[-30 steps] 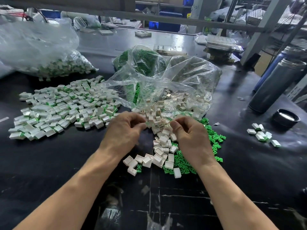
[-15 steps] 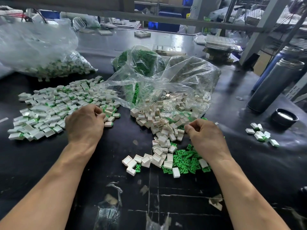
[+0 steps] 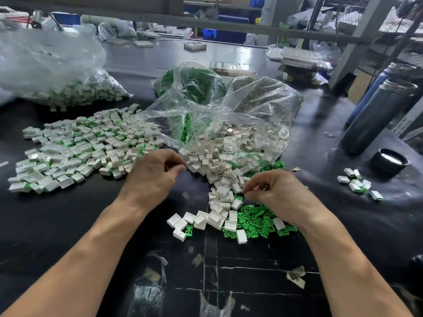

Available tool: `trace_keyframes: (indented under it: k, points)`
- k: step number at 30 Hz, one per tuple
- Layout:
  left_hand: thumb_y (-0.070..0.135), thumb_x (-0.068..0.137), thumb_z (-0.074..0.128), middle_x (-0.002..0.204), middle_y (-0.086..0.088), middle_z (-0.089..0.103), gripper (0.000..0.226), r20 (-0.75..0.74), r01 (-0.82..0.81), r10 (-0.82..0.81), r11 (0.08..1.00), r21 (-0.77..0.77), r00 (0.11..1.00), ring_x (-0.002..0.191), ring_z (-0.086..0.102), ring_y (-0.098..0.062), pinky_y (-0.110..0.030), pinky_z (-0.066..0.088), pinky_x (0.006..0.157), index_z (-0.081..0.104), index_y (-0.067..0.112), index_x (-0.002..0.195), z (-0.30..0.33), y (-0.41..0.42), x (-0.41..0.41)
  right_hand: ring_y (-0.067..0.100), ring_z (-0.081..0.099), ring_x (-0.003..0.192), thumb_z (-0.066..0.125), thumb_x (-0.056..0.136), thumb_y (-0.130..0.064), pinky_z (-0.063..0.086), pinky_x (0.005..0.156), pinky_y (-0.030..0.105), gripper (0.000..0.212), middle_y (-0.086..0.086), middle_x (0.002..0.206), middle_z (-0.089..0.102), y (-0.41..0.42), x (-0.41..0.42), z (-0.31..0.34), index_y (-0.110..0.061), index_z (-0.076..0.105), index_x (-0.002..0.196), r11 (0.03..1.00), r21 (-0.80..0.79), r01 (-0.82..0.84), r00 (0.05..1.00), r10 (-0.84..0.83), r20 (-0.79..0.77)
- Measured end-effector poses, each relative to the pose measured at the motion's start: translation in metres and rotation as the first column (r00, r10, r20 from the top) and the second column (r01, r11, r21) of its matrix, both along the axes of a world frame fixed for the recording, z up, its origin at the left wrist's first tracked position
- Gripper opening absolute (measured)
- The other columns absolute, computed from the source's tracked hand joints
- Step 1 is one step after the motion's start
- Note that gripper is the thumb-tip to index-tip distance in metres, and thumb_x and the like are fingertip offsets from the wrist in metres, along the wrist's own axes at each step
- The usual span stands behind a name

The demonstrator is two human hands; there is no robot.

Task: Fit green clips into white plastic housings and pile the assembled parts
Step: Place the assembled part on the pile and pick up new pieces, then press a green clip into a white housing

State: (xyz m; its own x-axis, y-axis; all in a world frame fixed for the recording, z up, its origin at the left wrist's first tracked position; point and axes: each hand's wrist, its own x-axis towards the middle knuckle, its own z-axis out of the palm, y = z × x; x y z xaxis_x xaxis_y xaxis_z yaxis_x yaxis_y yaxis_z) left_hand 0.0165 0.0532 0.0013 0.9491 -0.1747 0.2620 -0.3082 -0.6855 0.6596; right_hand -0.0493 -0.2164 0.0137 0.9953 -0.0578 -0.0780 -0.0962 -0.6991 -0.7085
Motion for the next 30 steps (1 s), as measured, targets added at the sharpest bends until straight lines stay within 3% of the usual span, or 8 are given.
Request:
trace_keyframes:
  k: [2, 6, 9, 13, 18, 23, 28, 30]
  points:
    - [0.025, 0.092, 0.075, 0.088, 0.025, 0.066, 0.014, -0.114, 0.142, -0.137, 0.989, 0.042, 0.984, 0.083, 0.061, 0.009, -0.006, 0.045, 0.069, 0.071, 0.038, 0.092, -0.006, -0.010, -0.006, 0.003, 0.065, 0.074, 0.084, 0.084, -0.022, 0.054, 0.068, 0.022, 0.017, -0.016, 0.080, 0.071, 0.003, 0.002, -0.003, -0.039, 0.079, 0.081, 1.000, -0.017, -0.016, 1.000, 0.017, 0.018]
    - [0.025, 0.089, 0.078, 0.093, 0.031, 0.061, 0.017, -0.191, 0.249, -0.243, 0.968, 0.009, 0.951, 0.080, 0.056, 0.008, -0.009, 0.041, 0.068, 0.073, 0.041, 0.091, -0.012, -0.020, -0.010, -0.015, 0.055, 0.076, 0.082, 0.088, -0.024, 0.039, 0.065, 0.010, 0.019, -0.035, 0.085, 0.058, 0.003, 0.003, -0.006, -0.043, 0.079, 0.088, 0.996, -0.045, -0.081, 0.996, 0.082, 0.016]
    - [0.029, 0.087, 0.080, 0.097, 0.027, 0.061, 0.019, -0.225, 0.303, -0.298, 0.953, -0.016, 0.928, 0.078, 0.056, 0.007, -0.007, 0.042, 0.067, 0.072, 0.045, 0.092, -0.012, -0.024, -0.011, -0.008, 0.058, 0.080, 0.081, 0.089, -0.024, 0.042, 0.074, 0.015, 0.019, -0.025, 0.088, 0.060, 0.005, 0.003, -0.007, -0.043, 0.079, 0.092, 0.989, -0.098, -0.110, 0.994, 0.112, 0.012]
    - [0.030, 0.085, 0.083, 0.096, 0.027, 0.061, 0.022, -0.230, 0.296, -0.287, 0.955, 0.005, 0.930, 0.078, 0.056, 0.008, -0.007, 0.039, 0.067, 0.071, 0.046, 0.093, -0.015, -0.028, -0.011, 0.002, 0.060, 0.086, 0.081, 0.089, -0.026, 0.053, 0.084, 0.028, 0.018, -0.016, 0.094, 0.061, 0.009, 0.004, -0.006, -0.043, 0.077, 0.095, 0.980, -0.156, -0.119, 0.993, 0.120, -0.005]
    - [0.029, 0.085, 0.082, 0.098, 0.027, 0.061, 0.021, -0.234, 0.299, -0.292, 0.954, -0.007, 0.927, 0.088, 0.058, 0.006, -0.014, 0.041, 0.075, 0.072, 0.046, 0.092, -0.015, -0.028, -0.010, 0.003, 0.060, 0.086, 0.080, 0.089, -0.027, 0.056, 0.085, 0.035, 0.015, -0.017, 0.092, 0.062, 0.013, 0.004, -0.006, -0.041, 0.075, 0.093, 0.978, -0.180, -0.110, 0.993, 0.114, 0.015]
    - [0.033, 0.086, 0.081, 0.101, 0.032, 0.058, 0.015, -0.216, 0.284, -0.270, 0.958, 0.037, 0.938, 0.091, 0.056, 0.010, -0.008, 0.040, 0.071, 0.072, 0.044, 0.091, -0.015, -0.026, -0.010, 0.002, 0.060, 0.088, 0.076, 0.092, -0.028, 0.057, 0.088, 0.035, 0.012, -0.019, 0.092, 0.062, 0.014, 0.003, -0.007, -0.039, 0.075, 0.091, 0.972, -0.202, -0.120, 0.990, 0.132, 0.046]
    - [0.033, 0.088, 0.079, 0.089, 0.020, 0.065, 0.015, -0.167, 0.259, -0.246, 0.964, 0.062, 0.955, 0.082, 0.058, 0.006, -0.009, 0.045, 0.066, 0.067, 0.041, 0.090, -0.012, -0.021, -0.011, 0.003, 0.061, 0.098, 0.069, 0.097, -0.031, 0.055, 0.096, 0.036, 0.007, -0.020, 0.101, 0.063, 0.014, 0.002, -0.007, -0.035, 0.074, 0.097, 0.974, -0.189, -0.124, 0.986, 0.143, 0.091]
    - [0.030, 0.089, 0.077, 0.092, 0.029, 0.064, 0.016, -0.130, 0.250, -0.243, 0.967, 0.039, 0.961, 0.079, 0.058, 0.005, -0.010, 0.044, 0.064, 0.065, 0.039, 0.091, -0.010, -0.021, -0.012, 0.002, 0.061, 0.096, 0.067, 0.098, -0.030, 0.054, 0.093, 0.031, 0.005, -0.018, 0.101, 0.063, 0.015, 0.003, -0.008, -0.032, 0.072, 0.099, 0.977, -0.184, -0.107, 0.983, 0.131, 0.126]
